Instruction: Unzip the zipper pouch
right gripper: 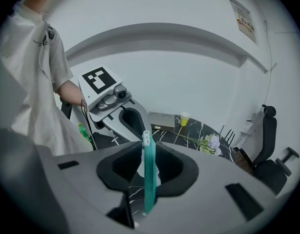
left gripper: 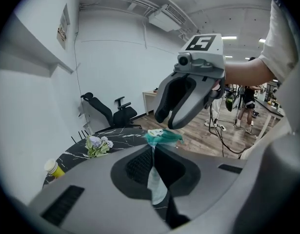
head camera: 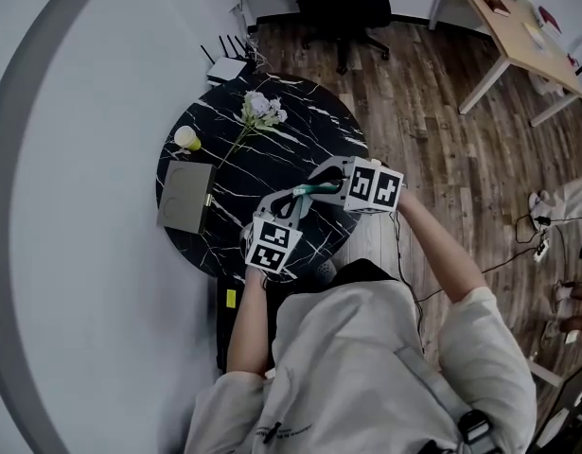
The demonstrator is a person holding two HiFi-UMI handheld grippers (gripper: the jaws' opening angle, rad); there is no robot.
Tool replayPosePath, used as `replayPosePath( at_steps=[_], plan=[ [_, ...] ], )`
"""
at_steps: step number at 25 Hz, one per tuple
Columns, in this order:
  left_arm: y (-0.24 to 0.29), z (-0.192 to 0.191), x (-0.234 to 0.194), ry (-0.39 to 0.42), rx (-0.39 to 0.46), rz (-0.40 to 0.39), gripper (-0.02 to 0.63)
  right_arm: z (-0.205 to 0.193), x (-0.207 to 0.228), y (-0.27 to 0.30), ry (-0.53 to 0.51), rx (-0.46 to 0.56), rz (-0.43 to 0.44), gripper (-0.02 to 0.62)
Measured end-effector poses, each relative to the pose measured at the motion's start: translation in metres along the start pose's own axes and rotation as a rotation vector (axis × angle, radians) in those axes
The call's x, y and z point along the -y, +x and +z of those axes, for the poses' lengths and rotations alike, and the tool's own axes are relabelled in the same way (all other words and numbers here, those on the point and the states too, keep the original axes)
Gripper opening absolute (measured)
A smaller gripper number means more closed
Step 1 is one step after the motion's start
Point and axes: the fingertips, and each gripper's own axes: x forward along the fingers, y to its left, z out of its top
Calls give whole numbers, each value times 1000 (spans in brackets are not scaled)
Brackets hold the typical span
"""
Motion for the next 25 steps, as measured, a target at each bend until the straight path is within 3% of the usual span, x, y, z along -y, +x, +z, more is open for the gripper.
replayPosePath(
  at_steps=[5,12,25],
  plan=[
    [0,-2,5,21,-27,3,25,18,-11,10,-68,-7,35,94],
    [-1,-3,11,52,-47,-7,25,14,-15,26,-163,-100,22,77],
    [-1,-16,12,17,-61,-9,25,11,-22,26,-187,-110,-41,54]
  ],
)
